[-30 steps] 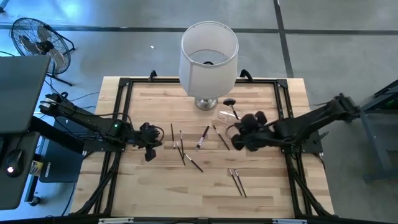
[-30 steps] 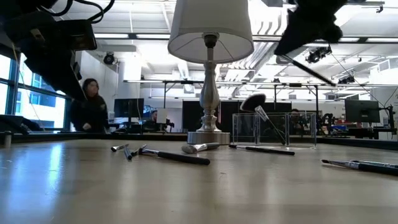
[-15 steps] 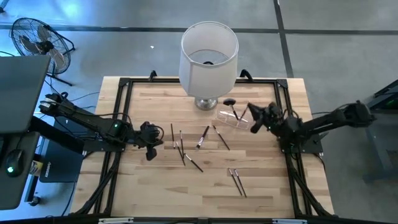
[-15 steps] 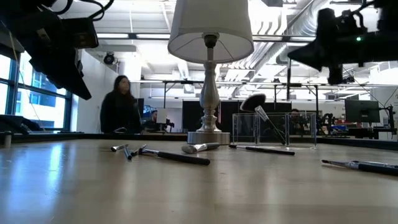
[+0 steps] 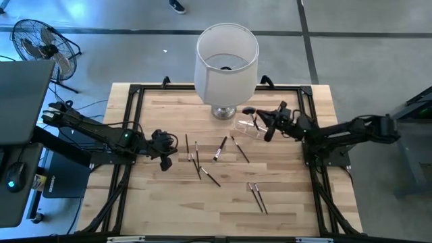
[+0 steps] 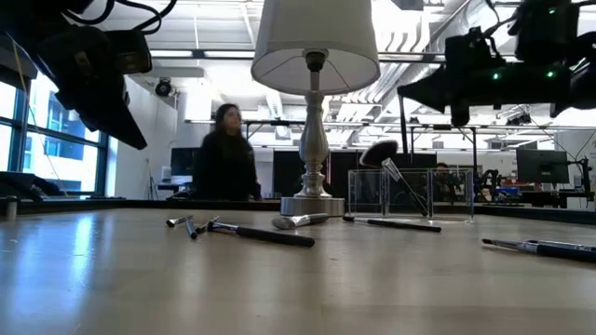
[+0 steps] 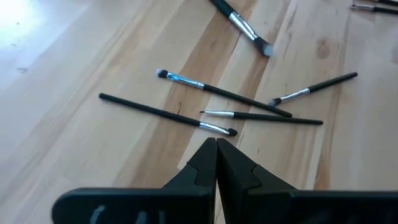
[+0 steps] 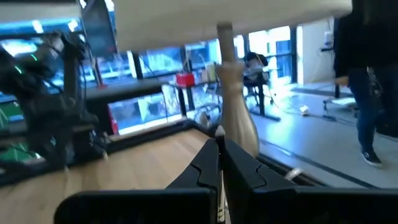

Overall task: Put items in baskets/containers
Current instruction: Put the black eyeshadow brush into the transparent organizer

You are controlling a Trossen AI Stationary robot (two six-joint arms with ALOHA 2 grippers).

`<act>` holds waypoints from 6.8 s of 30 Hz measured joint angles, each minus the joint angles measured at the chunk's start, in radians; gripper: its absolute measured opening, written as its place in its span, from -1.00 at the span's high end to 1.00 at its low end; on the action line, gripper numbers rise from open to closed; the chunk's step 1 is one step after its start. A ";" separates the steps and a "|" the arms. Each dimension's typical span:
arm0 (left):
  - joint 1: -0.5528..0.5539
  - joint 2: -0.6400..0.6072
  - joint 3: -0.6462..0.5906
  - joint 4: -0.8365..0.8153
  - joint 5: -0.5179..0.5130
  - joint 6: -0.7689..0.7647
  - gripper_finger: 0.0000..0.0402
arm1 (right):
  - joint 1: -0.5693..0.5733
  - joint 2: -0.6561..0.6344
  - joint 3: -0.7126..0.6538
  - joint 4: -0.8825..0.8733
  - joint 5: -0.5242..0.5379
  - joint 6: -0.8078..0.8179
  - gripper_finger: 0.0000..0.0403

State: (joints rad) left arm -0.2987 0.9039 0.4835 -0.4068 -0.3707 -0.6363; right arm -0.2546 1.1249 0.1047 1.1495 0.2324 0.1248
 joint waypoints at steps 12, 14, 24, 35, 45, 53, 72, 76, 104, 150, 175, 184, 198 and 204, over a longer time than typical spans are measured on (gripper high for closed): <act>-0.001 0.000 0.000 0.002 -0.009 -0.001 1.00 | -0.028 0.074 0.000 -0.018 0.000 0.031 0.84; -0.001 0.000 0.000 0.002 -0.009 -0.001 1.00 | -0.028 0.074 0.000 -0.018 0.000 0.032 0.80; -0.001 0.000 0.000 0.002 -0.009 -0.001 1.00 | -0.027 0.072 0.000 -0.016 0.030 0.032 0.66; -0.001 0.000 -0.002 0.000 -0.006 0.000 1.00 | -0.026 0.058 0.176 -0.209 -0.004 0.000 0.80; -0.002 0.000 -0.002 -0.014 -0.005 0.003 1.00 | -0.010 0.058 0.623 -1.180 -0.138 0.046 0.98; -0.002 0.000 -0.002 -0.014 -0.005 0.003 1.00 | 0.117 0.058 0.857 -1.687 -0.054 0.193 0.99; -0.002 0.000 -0.002 0.001 -0.026 -0.014 0.99 | 0.611 0.229 0.863 -1.822 0.090 0.980 1.00; -0.002 0.000 -0.002 0.012 0.008 -0.024 0.90 | 0.676 0.298 0.863 -1.820 0.090 1.123 1.00; 0.010 0.191 0.011 0.058 0.082 0.881 0.33 | 0.791 0.519 0.862 -1.425 0.222 1.268 1.00; 0.372 0.736 0.357 -0.200 0.283 1.241 0.91 | 0.756 0.518 0.862 -1.384 0.293 1.142 1.00; 0.299 0.740 0.356 -0.224 0.492 0.627 0.99 | 0.462 0.922 1.326 -1.406 0.099 0.349 1.00; 0.263 0.740 0.356 -0.224 0.487 0.574 1.00 | 0.484 0.972 1.286 -1.322 0.180 0.337 1.00; 0.265 0.740 0.355 -0.218 0.499 0.574 1.00 | 0.497 0.973 0.943 -0.651 0.232 0.345 1.00; 0.265 0.740 0.354 -0.212 0.515 0.574 1.00 | 0.494 0.983 0.886 -0.522 0.275 0.345 0.90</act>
State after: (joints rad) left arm -0.0334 1.6444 0.8378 -0.6193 0.1440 -0.0620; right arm 0.2394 2.1081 0.9907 0.6277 0.5073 0.4702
